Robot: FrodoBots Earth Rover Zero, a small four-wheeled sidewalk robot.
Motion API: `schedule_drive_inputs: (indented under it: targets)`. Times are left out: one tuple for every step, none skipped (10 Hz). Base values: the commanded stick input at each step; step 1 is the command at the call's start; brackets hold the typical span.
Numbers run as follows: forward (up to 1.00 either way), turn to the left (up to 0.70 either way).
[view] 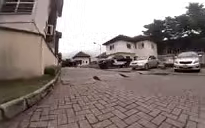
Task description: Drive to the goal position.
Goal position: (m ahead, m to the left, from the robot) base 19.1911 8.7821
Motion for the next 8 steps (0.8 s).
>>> schedule_drive_inputs:
  targets:
    - [0.70,0.35]
    - [0.70,0.18]
    - [0.70,0.02]
    - [0.70,0.00]
    - [0.70,0.00]
    - [0.70,0.00]
    - [0.70,0.00]
    - [0.70,0.00]
